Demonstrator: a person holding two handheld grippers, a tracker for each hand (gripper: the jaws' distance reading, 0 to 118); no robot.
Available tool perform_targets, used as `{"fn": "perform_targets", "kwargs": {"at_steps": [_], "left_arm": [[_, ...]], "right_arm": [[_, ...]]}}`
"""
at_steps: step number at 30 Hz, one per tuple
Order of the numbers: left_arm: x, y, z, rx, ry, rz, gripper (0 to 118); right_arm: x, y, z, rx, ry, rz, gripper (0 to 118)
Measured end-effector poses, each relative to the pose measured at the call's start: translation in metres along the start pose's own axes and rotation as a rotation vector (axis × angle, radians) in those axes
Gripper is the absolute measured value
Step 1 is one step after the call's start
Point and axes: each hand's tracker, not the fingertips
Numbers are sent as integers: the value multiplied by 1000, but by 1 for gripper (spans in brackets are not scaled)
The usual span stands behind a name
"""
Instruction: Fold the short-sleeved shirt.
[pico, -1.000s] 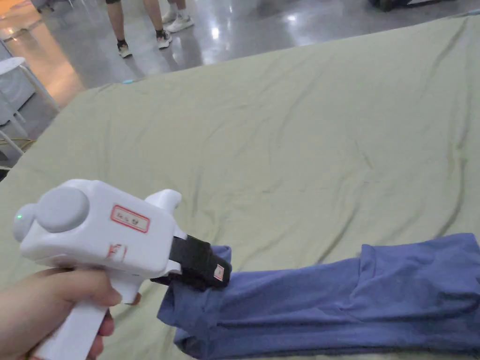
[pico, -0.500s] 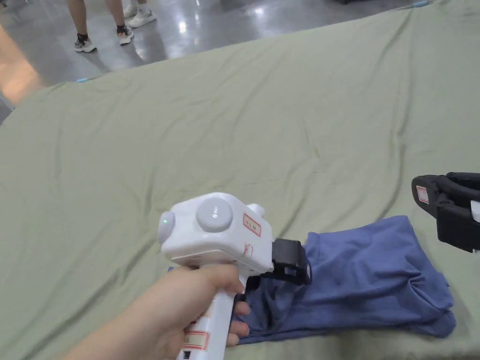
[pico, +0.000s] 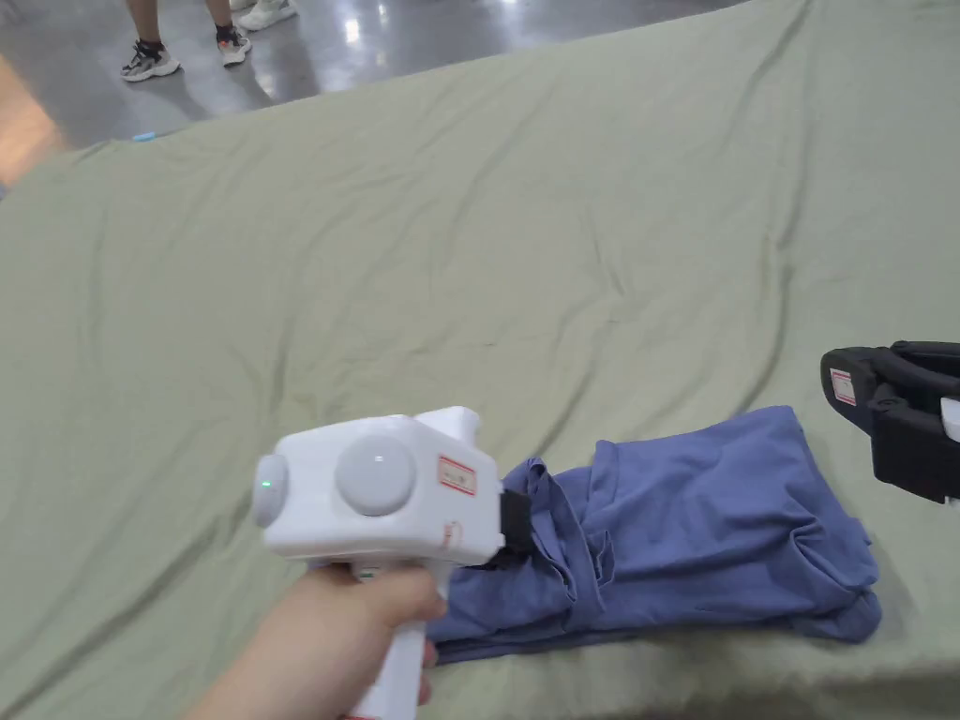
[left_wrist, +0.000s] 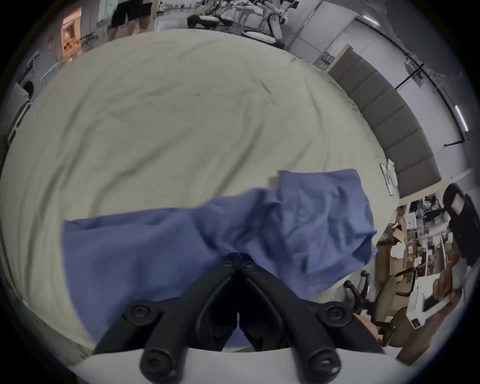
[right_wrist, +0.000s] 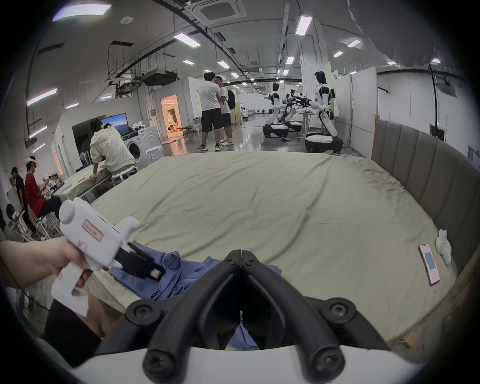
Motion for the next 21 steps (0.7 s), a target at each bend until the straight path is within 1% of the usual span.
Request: {"fn": "perform_targets", "kwargs": {"at_steps": [2,4,6,8,10,11,13,14,15,16,18,19,20,21], "left_arm": [[25,1,-16,-8,-28,-77,0],[37,3,-31,-16,-22,-52,0],[47,5,-32,-14,-28,-61,0],[51,7,-19,-22,-170,-52,0],[46,5,6,37,-256,-92,0],[41,2,24,48,-273,-123,0],[15,-11,58,120,-373,-163,0],[-13,-19,70,133,-369,-136,0],[-36,-23,78,107,-347,-109,0],[-66,-29,83,83,-360,-41,0],[-134,-41,91,143,-425,97,0],[-167,-47,94,166,-433,195,8],[-194,-53,97,191,-456,274,37],[-217,-58,95,219,-507,316,71]], "right_arm": [[-2,3,0,6,2,10,0],[-3,5,-1,8,6,4,0],[-7,5,-2,11,9,9,0],[-12,5,-2,10,16,33,0],[-15,4,-3,11,23,41,0],[-16,4,-4,8,31,36,0],[-17,3,-6,2,46,22,0],[-18,1,-7,0,47,18,0],[-19,0,-8,-4,49,17,0],[-20,-1,-9,-9,49,19,0],[-22,-4,-11,-22,48,28,0],[-24,-5,-13,-29,45,32,0],[-26,-6,-14,-36,45,34,0],[-27,-6,-15,-41,45,35,0]]}}
